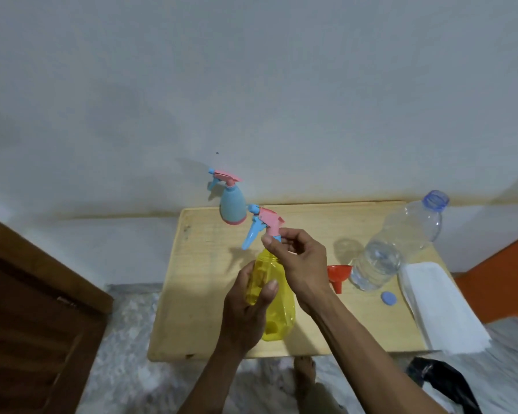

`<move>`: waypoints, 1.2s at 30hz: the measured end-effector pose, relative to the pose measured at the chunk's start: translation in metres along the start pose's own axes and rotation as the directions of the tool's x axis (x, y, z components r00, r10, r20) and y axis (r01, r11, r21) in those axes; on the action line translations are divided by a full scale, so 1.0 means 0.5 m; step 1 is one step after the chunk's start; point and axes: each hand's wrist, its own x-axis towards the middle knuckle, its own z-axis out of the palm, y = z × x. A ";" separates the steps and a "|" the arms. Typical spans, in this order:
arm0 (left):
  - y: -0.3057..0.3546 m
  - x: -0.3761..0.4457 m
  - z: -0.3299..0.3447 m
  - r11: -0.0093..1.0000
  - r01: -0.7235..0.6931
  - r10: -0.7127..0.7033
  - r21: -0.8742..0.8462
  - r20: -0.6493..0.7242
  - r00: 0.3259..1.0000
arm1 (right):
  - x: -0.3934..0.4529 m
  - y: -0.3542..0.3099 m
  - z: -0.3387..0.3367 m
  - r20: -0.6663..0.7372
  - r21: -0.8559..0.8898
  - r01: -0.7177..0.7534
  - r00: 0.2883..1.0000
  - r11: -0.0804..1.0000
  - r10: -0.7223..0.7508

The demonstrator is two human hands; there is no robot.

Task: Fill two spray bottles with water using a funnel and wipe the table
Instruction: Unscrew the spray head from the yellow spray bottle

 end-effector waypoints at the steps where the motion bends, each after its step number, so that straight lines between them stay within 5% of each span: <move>1: 0.002 0.004 0.000 1.000 0.002 -0.002 -0.003 -0.006 1.000 | 0.003 -0.003 0.000 0.014 0.006 -0.005 1.000 1.000 0.005; 16: 0.022 0.039 0.016 1.000 -0.019 0.020 0.010 -0.087 0.996 | 0.023 -0.033 0.011 0.109 0.155 -0.137 0.987 0.978 0.121; 30: 0.008 0.039 0.008 0.987 -0.085 0.104 0.136 -0.135 0.985 | 0.018 -0.036 0.023 -0.031 -0.269 0.129 0.989 0.954 -0.142; 36: -0.004 0.028 0.009 0.985 -0.080 0.100 0.152 -0.128 0.987 | 0.027 -0.049 0.020 -0.119 -0.266 0.190 0.966 0.945 -0.227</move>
